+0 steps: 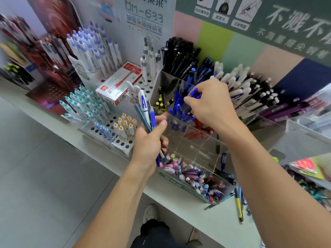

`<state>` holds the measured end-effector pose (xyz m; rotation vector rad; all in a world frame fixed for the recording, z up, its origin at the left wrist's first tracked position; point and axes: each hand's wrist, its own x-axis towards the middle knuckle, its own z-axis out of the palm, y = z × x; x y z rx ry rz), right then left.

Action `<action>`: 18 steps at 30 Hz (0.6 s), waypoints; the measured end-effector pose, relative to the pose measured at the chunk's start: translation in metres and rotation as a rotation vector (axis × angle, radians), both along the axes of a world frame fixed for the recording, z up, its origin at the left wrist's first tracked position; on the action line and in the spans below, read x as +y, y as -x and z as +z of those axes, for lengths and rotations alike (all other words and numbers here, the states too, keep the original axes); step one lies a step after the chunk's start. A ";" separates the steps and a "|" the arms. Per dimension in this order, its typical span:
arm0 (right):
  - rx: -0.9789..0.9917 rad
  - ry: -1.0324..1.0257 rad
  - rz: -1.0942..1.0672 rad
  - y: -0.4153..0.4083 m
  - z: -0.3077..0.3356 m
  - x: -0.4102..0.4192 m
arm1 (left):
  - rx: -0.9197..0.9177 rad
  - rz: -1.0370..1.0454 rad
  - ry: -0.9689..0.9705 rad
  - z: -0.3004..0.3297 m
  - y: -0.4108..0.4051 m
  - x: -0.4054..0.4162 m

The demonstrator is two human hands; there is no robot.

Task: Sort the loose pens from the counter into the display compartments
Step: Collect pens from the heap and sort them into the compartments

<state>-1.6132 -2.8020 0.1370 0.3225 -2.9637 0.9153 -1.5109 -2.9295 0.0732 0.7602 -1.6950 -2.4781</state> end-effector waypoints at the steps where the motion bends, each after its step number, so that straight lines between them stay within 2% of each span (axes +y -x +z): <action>1: -0.027 -0.021 0.010 0.001 0.002 -0.003 | 0.006 -0.007 -0.003 0.001 0.000 0.001; 5: -0.116 -0.242 0.128 0.000 0.011 -0.017 | 0.054 -0.037 -0.032 0.007 0.007 0.007; 7: -0.165 -0.209 0.155 -0.003 0.018 -0.008 | 0.067 -0.052 -0.028 0.009 0.011 0.007; 10: -0.042 -0.144 0.071 -0.021 0.025 0.024 | 0.076 -0.026 0.072 0.005 0.013 0.005; 15: -0.046 -0.290 -0.026 -0.041 -0.001 0.033 | 0.111 0.044 0.246 -0.007 0.012 0.014; 18: 0.069 -0.391 -0.082 -0.037 -0.016 0.022 | 0.100 0.047 0.308 -0.010 0.014 0.025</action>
